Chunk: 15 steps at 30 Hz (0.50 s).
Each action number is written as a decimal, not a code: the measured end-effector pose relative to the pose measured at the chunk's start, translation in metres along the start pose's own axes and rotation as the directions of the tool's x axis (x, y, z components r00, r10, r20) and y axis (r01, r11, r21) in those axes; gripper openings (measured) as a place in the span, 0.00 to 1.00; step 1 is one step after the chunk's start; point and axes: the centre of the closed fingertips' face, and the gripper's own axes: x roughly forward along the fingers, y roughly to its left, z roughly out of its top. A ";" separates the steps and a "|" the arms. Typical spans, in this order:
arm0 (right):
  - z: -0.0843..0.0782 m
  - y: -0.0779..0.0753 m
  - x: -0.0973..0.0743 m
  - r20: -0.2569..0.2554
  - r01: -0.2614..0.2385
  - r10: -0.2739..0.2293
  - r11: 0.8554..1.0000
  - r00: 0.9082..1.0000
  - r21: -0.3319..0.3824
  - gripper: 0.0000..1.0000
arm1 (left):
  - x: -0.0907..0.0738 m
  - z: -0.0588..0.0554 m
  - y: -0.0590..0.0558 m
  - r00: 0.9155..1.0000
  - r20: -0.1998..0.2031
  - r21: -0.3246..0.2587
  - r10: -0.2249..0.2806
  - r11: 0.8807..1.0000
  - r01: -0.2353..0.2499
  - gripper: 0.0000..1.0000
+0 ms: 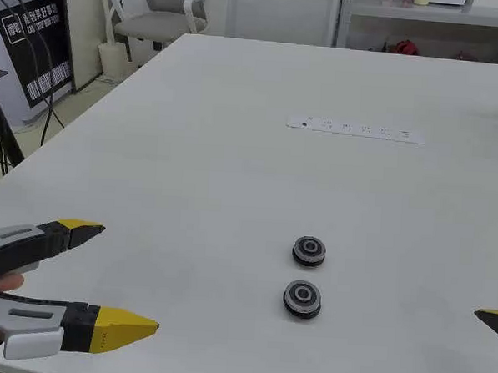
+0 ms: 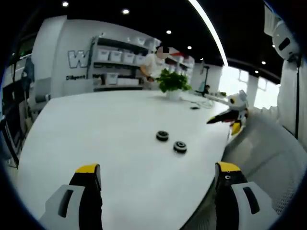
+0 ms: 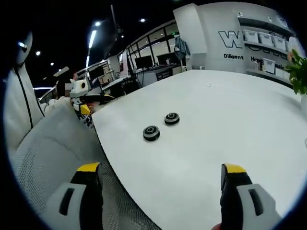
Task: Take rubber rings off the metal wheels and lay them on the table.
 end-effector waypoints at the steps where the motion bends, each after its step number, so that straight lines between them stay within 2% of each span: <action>1: -0.001 0.000 0.000 -0.004 -0.001 0.001 1.000 1.000 -0.001 1.00 | -0.001 0.000 0.000 1.000 0.005 -0.003 -0.002 1.000 0.002 1.00; 3: -0.001 -0.001 0.001 -0.011 0.003 -0.003 1.000 1.000 -0.006 1.00 | -0.001 -0.003 0.001 1.000 0.011 -0.010 -0.001 1.000 0.001 1.00; 6: 0.000 0.002 0.001 -0.009 0.006 -0.006 1.000 1.000 -0.003 1.00 | -0.001 -0.008 0.003 1.000 -0.003 -0.020 -0.001 1.000 0.001 1.00; 11: -0.005 0.002 0.001 -0.028 0.009 -0.009 1.000 1.000 -0.006 1.00 | -0.002 -0.005 0.006 1.000 0.029 -0.031 0.013 0.999 -0.012 1.00; 15: -0.005 0.003 0.001 -0.021 0.004 -0.004 1.000 1.000 0.005 1.00 | -0.002 -0.006 0.005 1.000 0.020 -0.020 0.008 1.000 -0.007 1.00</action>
